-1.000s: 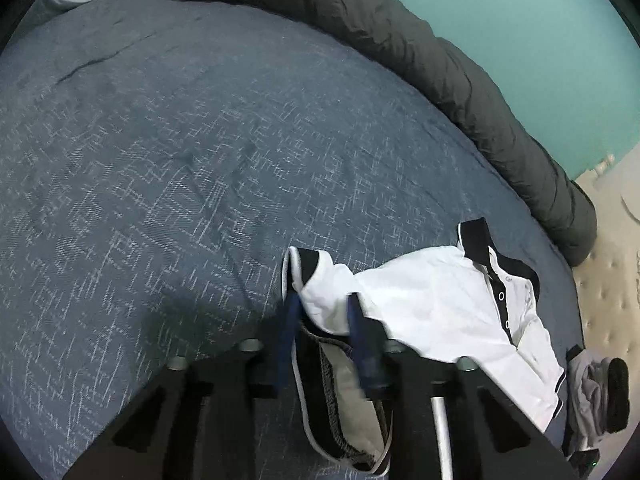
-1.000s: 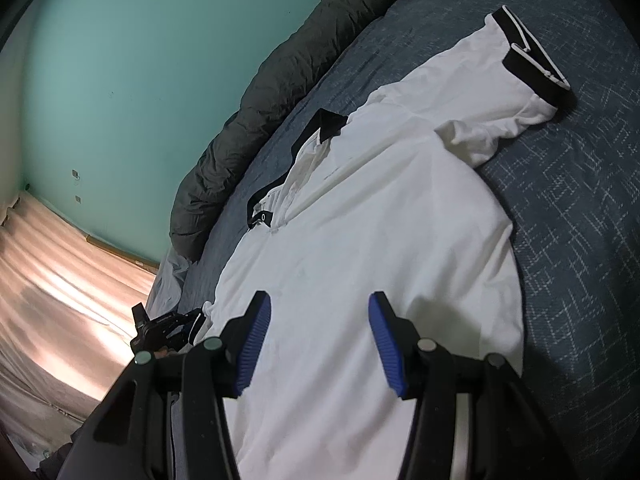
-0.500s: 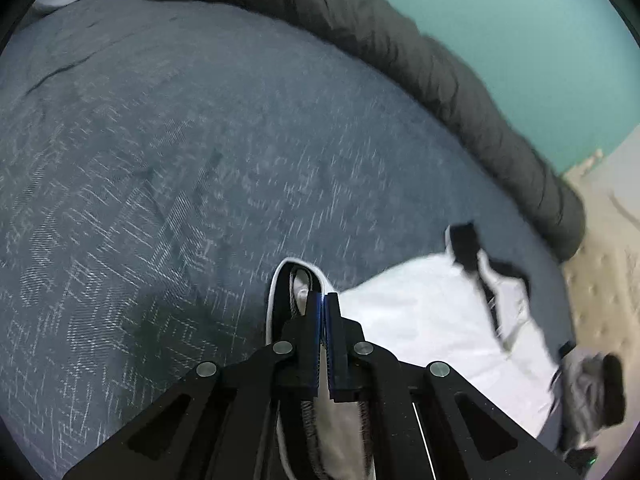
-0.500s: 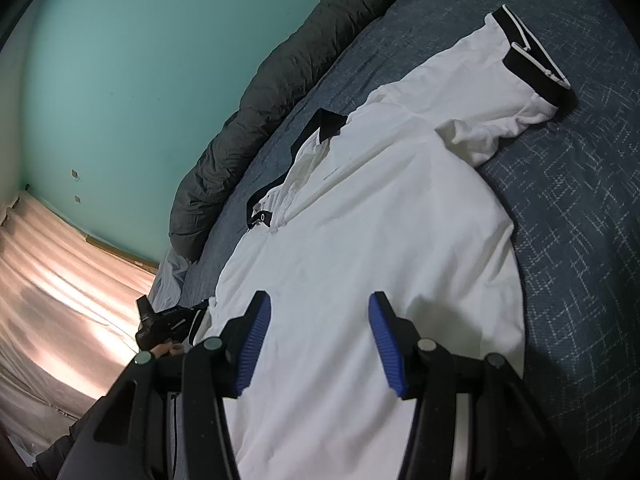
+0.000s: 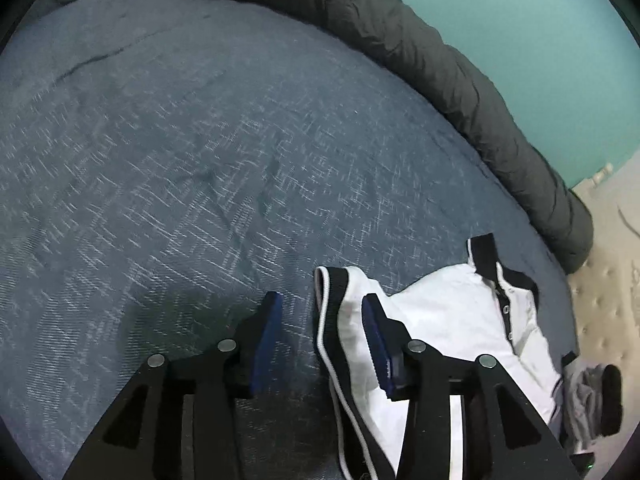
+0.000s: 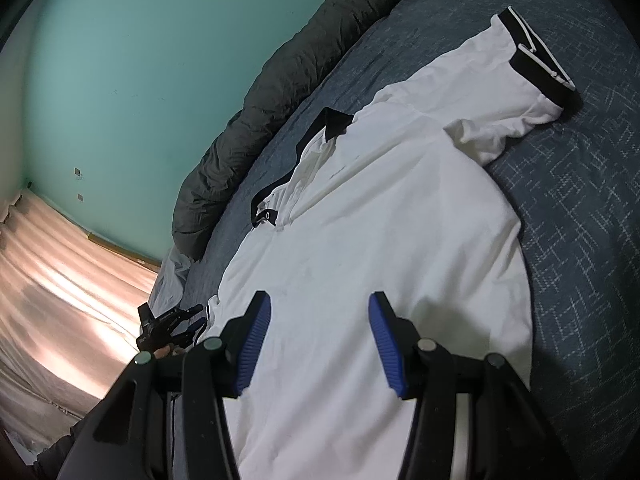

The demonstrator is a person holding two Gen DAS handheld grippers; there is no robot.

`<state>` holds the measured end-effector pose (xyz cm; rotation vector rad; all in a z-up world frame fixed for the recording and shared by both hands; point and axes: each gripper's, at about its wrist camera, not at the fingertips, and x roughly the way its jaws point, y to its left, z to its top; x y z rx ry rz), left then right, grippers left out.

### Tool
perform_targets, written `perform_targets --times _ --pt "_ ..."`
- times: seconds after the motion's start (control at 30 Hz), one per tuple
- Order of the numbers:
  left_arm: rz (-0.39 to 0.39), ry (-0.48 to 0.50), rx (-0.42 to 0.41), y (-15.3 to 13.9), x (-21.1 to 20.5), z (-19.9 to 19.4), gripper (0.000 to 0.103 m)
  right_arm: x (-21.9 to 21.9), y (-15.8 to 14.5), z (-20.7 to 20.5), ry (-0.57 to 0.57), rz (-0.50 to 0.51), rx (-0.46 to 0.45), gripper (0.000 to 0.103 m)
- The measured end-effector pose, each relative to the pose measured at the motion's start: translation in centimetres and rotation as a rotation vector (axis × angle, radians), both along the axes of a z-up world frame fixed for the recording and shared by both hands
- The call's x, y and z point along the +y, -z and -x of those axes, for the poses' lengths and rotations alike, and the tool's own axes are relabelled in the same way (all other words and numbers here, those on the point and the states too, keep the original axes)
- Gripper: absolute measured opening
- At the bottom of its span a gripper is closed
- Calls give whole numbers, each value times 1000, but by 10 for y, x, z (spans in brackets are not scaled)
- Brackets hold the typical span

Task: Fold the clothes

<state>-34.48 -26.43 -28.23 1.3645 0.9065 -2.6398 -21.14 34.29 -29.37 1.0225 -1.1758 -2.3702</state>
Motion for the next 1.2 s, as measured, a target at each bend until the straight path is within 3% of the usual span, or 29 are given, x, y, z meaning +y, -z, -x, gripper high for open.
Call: perform_targets --times 0.3,0.33,0.37,0.43,0.5,0.8,1.0,1.2 --pt "-11 0 13 9 -2 20 48 3 2 1 4 0 -4 52" --pt "-11 0 13 9 -1 22 44 4 2 1 6 0 -4 52" --pt "-16 7 15 9 1 24 28 5 2 1 7 0 -3 52" --pt "-2 10 14 9 4 25 21 5 2 1 7 2 -2 52" --pt "11 4 23 5 6 22 1 4 2 1 5 2 -3 52" --pt "91 -126 52 -29 -23 -12 1 2 -1 0 1 9 6 52" --pt "53 -211 -7 -1 -38 -11 1 2 -3 -1 -1 7 12 52" --pt "-28 -214 -27 16 -45 -17 2 2 0 1 -1 9 5 52"
